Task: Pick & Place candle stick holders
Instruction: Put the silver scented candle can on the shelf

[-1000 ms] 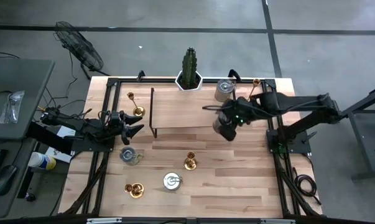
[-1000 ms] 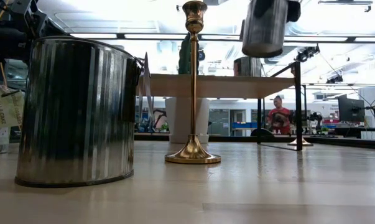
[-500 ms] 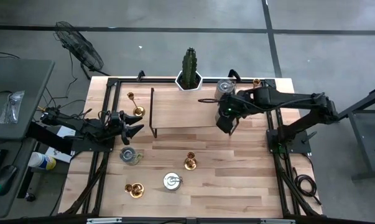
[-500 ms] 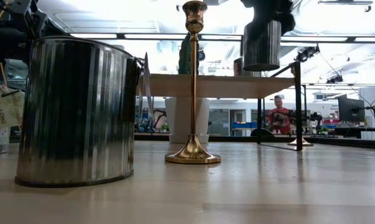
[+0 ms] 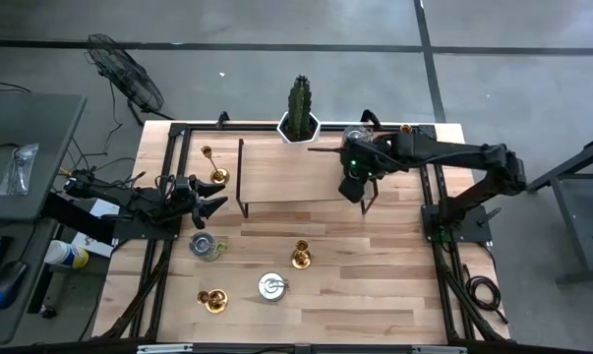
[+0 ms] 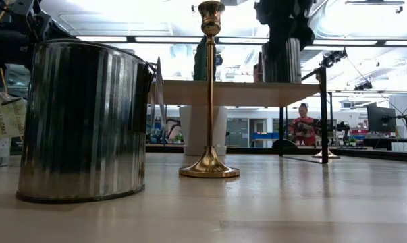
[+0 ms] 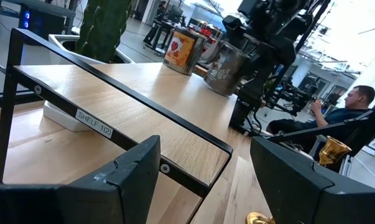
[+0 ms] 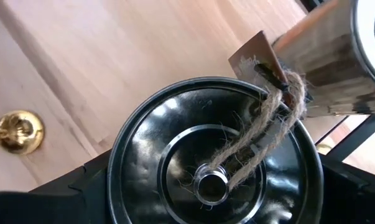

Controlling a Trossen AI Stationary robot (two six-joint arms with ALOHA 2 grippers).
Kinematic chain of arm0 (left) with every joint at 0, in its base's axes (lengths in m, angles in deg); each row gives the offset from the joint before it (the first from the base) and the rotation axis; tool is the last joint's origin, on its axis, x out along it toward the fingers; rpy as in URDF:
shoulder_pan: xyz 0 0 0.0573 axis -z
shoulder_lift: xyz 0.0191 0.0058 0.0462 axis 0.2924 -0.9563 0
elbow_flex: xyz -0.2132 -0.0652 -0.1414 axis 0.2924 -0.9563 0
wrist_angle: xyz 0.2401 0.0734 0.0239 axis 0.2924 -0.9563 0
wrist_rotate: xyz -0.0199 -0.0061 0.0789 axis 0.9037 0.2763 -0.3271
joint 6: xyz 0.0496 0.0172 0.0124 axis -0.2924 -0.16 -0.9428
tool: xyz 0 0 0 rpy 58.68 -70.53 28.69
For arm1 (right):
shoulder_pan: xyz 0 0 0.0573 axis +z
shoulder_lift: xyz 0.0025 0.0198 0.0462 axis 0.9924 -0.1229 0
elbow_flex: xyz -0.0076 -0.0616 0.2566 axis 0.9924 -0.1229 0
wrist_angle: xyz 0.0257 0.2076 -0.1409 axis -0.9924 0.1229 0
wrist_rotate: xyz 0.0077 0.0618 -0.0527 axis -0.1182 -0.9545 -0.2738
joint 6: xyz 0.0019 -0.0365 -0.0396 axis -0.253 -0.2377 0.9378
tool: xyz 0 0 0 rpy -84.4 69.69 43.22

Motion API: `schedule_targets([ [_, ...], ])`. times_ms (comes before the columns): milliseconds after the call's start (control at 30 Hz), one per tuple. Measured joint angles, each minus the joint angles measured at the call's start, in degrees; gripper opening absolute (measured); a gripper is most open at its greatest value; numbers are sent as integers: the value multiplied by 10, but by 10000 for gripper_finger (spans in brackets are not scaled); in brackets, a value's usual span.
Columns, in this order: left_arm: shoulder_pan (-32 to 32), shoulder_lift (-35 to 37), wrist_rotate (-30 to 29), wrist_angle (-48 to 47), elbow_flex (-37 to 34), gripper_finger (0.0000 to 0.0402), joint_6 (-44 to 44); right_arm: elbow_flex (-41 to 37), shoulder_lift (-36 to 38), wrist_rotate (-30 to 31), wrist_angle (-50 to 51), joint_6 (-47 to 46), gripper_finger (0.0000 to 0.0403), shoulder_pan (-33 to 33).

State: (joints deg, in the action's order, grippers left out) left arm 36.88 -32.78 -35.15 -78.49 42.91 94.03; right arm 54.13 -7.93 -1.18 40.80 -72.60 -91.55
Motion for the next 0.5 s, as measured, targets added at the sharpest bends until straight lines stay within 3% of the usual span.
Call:
schedule_targets([
  [500,0,0,0,0,0,245,0,0,0,-30,-1,9,347,-35],
])
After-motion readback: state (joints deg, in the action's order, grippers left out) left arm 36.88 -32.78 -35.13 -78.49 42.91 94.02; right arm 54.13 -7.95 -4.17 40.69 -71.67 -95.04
